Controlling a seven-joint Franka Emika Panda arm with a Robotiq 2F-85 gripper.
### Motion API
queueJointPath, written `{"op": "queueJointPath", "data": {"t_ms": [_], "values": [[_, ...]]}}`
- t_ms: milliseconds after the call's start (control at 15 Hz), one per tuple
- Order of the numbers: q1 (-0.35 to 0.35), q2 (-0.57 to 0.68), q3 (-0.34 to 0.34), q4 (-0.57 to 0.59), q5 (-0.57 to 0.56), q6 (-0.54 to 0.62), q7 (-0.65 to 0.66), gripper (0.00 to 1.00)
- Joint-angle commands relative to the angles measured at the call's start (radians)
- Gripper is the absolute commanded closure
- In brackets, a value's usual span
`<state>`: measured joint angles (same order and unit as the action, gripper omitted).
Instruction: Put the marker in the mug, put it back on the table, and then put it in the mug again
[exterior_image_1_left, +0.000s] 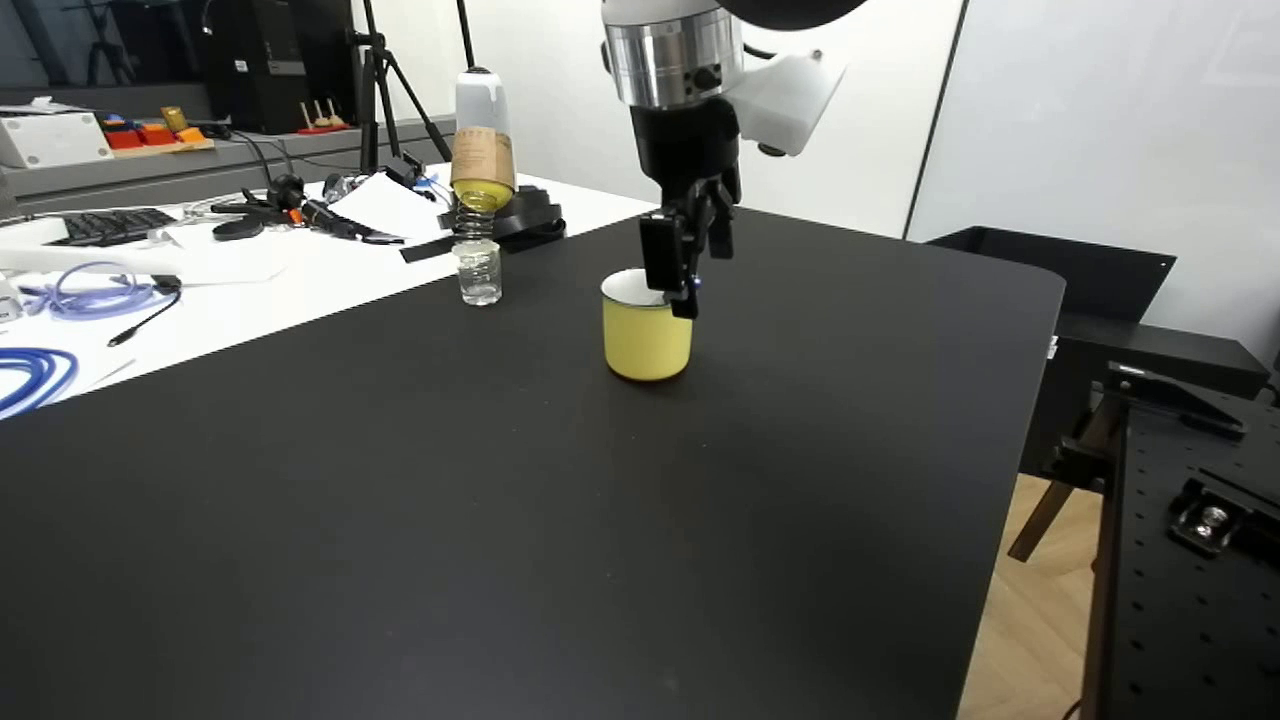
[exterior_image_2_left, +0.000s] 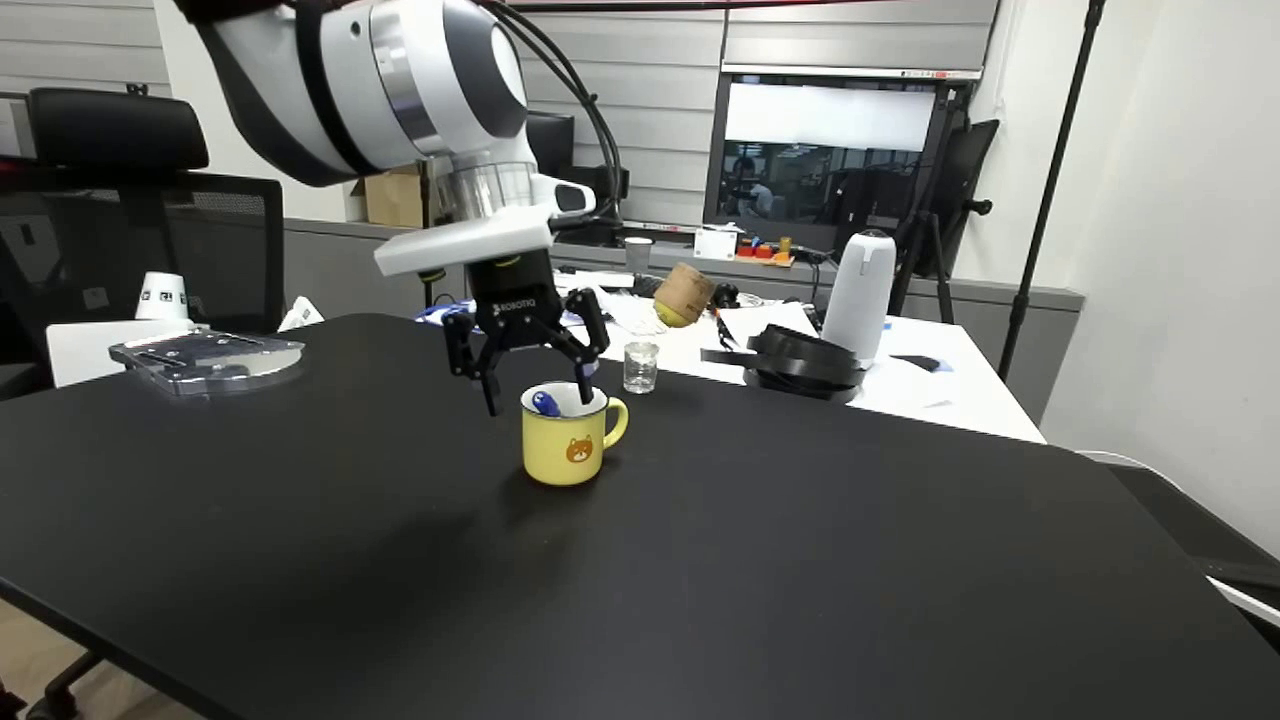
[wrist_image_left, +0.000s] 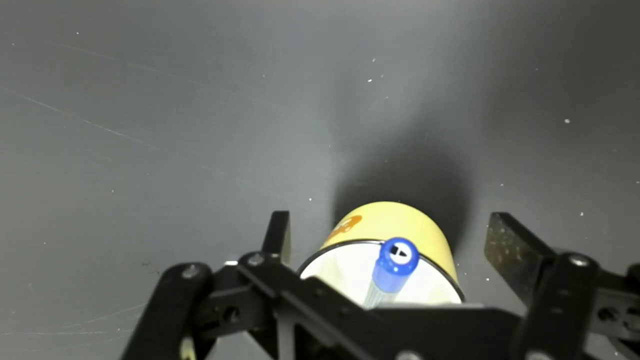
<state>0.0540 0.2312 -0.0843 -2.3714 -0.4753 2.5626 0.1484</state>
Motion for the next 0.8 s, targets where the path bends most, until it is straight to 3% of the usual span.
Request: {"op": "queueJointPath", "data": {"t_ms": [0,667,733], "values": [[0.015,0.026,-0.010,0.039,-0.026,-0.006,0.043,0.00],[0.025,0.035,-0.009,0.065,-0.001,-0.023,0.026,0.00],[0.025,0.034,-0.011,0.066,-0.002,-0.028,0.031,0.25]]}}
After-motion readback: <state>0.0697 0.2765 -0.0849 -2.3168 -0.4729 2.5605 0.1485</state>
